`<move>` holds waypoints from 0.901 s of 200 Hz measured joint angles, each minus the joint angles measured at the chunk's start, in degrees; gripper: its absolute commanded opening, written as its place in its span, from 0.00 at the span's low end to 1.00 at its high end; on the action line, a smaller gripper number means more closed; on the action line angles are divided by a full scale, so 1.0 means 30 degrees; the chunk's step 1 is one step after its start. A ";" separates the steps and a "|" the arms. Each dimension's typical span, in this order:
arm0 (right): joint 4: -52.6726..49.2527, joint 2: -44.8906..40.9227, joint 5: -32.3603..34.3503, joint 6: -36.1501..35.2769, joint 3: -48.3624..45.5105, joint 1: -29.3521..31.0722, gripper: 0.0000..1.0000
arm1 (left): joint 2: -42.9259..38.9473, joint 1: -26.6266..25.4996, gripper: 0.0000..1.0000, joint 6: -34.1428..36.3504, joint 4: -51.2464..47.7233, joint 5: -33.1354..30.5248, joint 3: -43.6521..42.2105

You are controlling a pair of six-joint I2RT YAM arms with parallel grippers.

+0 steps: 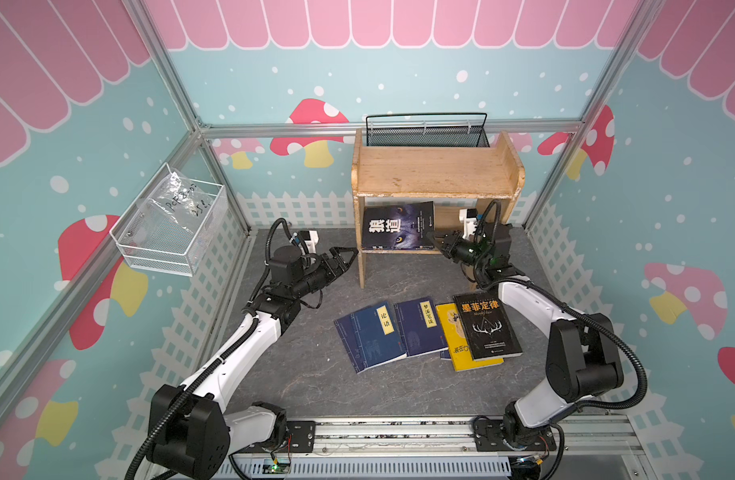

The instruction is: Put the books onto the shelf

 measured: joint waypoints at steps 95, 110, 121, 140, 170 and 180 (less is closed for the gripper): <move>-0.2288 -0.0029 0.2040 -0.2208 0.0517 0.0284 0.42 | 0.0036 0.0015 0.85 -0.0386 0.0809 0.0452 -0.0474; -0.2754 -0.0029 0.2375 -0.2594 0.0699 0.0284 0.44 | 0.0117 0.0015 0.85 -0.0444 0.1115 0.0568 -0.0590; -0.3162 -0.0029 0.2652 -0.2914 0.0787 0.0277 0.44 | 0.0204 0.0015 0.85 -0.0503 0.1290 0.0634 -0.0707; -0.3548 -0.0029 0.3053 -0.3381 0.0882 0.0284 0.44 | 0.0393 0.0015 0.85 -0.0634 0.1508 0.0743 -0.1020; -0.3978 -0.0029 0.3359 -0.3861 0.0998 0.0525 0.33 | 0.0685 0.0015 0.85 -0.0852 0.1610 0.0852 -0.1239; -0.4218 -0.0029 0.3643 -0.3905 0.1071 0.0648 0.27 | 0.0736 0.0015 0.85 -0.0903 0.1668 0.0874 -0.1239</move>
